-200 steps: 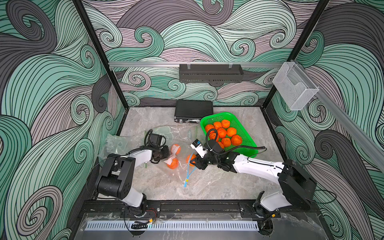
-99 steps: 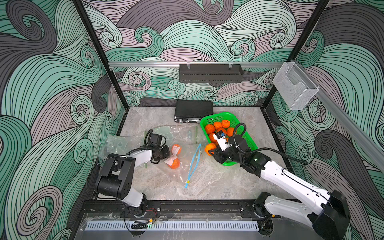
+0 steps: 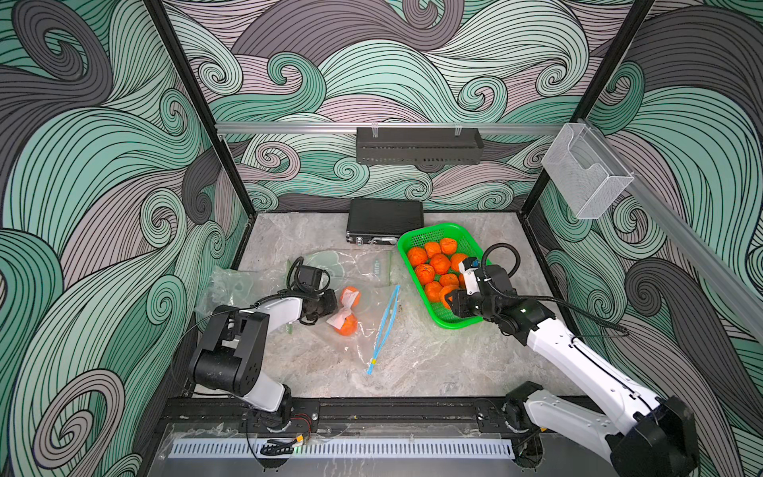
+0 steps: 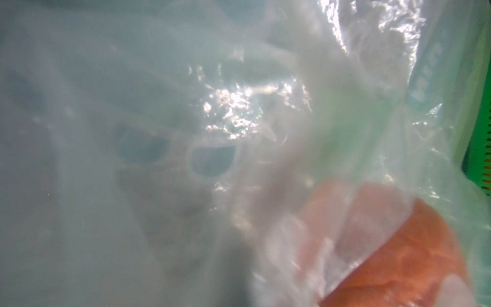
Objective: Open the zip-top bag and take out the orange
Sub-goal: Place the orange in the basket.
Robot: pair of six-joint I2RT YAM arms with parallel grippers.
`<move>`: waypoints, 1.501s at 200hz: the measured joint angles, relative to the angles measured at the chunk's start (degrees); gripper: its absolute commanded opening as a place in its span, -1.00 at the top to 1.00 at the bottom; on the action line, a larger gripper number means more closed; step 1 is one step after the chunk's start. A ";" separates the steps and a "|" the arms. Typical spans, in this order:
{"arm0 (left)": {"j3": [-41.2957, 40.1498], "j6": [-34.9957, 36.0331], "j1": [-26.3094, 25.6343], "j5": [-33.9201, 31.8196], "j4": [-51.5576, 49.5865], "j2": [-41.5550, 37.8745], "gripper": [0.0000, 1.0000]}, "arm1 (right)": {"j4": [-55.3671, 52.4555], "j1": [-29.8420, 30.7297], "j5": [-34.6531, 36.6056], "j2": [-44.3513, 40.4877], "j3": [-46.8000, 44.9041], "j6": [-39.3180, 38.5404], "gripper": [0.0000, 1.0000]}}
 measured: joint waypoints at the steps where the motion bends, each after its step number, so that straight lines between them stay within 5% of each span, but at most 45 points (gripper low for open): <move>1: 0.02 0.00 0.00 0.00 0.00 0.00 1.00 | -0.02 0.00 -0.07 0.11 -0.02 0.04 -0.02; 146: 0.04 0.00 0.00 0.11 0.02 0.07 1.00 | 3.65 -0.07 -2.97 13.29 0.00 0.59 -0.07; 234: 0.04 0.00 0.00 0.11 0.00 0.07 1.00 | 3.96 -0.33 -4.15 14.10 0.52 0.52 -0.41; 300: 0.04 0.00 0.00 0.11 0.00 0.07 1.00 | 1.81 -0.35 -4.28 11.82 0.70 0.76 -0.44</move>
